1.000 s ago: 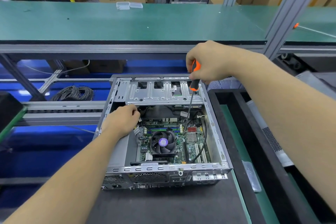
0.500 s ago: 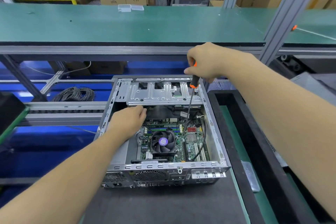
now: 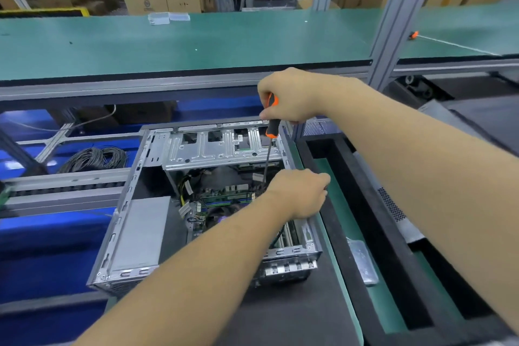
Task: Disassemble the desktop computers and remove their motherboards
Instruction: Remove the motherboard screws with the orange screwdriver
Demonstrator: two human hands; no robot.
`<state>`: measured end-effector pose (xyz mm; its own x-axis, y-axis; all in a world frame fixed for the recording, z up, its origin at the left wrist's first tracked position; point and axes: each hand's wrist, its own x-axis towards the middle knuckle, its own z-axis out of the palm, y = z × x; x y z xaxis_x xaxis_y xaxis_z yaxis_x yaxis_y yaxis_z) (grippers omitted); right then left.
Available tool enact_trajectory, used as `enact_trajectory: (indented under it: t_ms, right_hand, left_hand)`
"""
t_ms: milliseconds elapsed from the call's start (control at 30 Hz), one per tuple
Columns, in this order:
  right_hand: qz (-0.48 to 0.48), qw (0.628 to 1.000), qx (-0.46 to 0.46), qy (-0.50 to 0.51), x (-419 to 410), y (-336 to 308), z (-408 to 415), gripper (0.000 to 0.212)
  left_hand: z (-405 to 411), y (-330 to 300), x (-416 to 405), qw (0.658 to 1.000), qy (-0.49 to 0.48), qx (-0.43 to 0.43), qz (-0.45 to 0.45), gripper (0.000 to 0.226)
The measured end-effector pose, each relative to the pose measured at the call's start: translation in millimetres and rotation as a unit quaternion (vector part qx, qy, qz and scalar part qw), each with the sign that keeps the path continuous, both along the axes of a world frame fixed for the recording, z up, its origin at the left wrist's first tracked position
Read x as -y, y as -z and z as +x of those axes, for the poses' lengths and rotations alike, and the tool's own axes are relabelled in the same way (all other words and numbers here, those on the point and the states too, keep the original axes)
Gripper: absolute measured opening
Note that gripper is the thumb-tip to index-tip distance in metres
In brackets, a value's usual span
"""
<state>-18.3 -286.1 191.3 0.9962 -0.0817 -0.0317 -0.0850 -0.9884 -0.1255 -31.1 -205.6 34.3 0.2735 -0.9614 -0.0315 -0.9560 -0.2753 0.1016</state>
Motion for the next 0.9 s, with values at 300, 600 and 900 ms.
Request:
enact_trajectory:
  t_ms: [300, 600, 900]
  right_hand:
    - [0.021, 1.000, 0.015, -0.014, 18, 6, -8, 0.019]
    - [-0.008, 0.999, -0.006, 0.035, 17, 4, -2, 0.038]
    - [-0.042, 0.999, -0.008, -0.005, -21, -3, 11, 0.019]
  left_hand:
    - [-20, 18, 47, 1.000, -0.002, 0.002, 0.009, 0.034]
    - [14, 14, -15, 0.964, 0.085, 0.014, -0.250, 0.033]
    - [82, 29, -94, 0.832, -0.273, -0.349, -0.334, 0.014]
